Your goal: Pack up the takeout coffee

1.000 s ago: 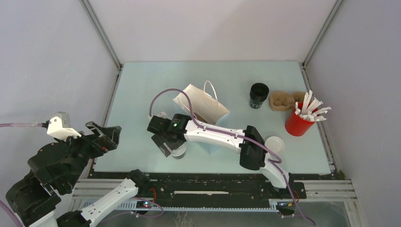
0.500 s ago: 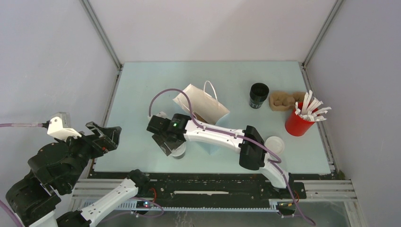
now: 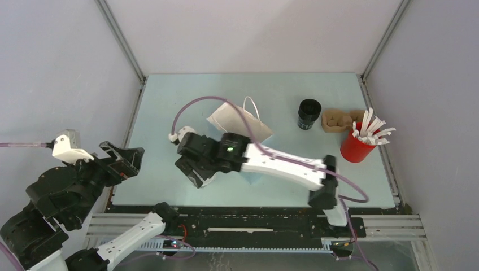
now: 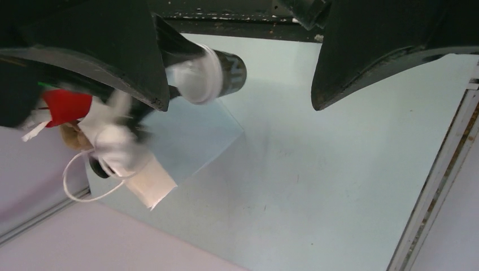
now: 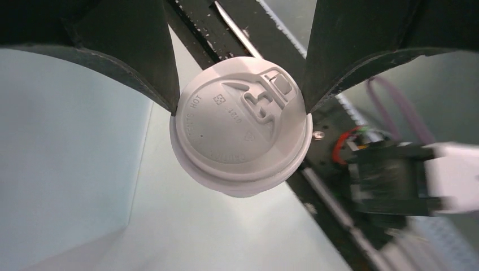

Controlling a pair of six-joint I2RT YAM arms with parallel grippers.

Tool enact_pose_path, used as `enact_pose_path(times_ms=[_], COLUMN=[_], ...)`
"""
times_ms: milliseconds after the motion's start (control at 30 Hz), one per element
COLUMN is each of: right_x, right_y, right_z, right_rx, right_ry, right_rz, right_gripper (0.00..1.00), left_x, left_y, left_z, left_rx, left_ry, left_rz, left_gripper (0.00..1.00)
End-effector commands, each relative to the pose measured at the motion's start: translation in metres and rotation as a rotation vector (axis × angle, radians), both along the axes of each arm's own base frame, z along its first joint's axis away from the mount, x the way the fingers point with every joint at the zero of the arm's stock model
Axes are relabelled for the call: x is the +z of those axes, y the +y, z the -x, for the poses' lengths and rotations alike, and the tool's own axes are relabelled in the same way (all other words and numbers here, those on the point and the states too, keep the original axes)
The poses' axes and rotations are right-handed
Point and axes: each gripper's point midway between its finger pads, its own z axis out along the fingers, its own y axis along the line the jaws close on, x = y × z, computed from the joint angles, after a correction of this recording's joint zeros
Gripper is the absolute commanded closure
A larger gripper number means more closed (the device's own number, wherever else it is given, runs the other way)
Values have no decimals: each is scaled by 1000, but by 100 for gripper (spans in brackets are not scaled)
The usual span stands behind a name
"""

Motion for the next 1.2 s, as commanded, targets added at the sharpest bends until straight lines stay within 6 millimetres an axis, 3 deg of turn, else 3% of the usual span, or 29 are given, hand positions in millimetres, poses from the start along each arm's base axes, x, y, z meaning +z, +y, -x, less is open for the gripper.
enact_pose_path(times_ms=[0,167,300,433,533,700,800,1033,1167], right_x=[168,245,285,297,291,283,279,263,260], right_y=[-44,-115,-173,-225,-248,-262,-260,-255,-256], right_z=[10,-3,-12,-22,-29,-33,-36,-45,-49], right_rx=[43,-57,-153,-245,-292,-316,-303,-267,-258], right_ry=[-163,-244,-270,-293,-289,-274,-263,-267,-279], right_rz=[-364,-530,-645,-682,-669,-653,-642,-571,-549], right_gripper=[35,37,40,40,40,40,40,41,40], left_x=[16,36,36,21,-8,-56,-76,-104,-114], left_y=[-33,-87,-135,-180,-199,-196,-193,-217,-223], left_z=[-26,-72,-124,-173,-207,-237,-244,-253,-254], left_rx=[-54,-174,-313,-492,-550,-507,-486,-561,-570], left_ry=[43,74,125,172,260,375,423,469,490], left_rz=[8,8,65,16,-57,-178,-237,-268,-277], left_gripper=[0,0,3,3,6,27,29,48,51])
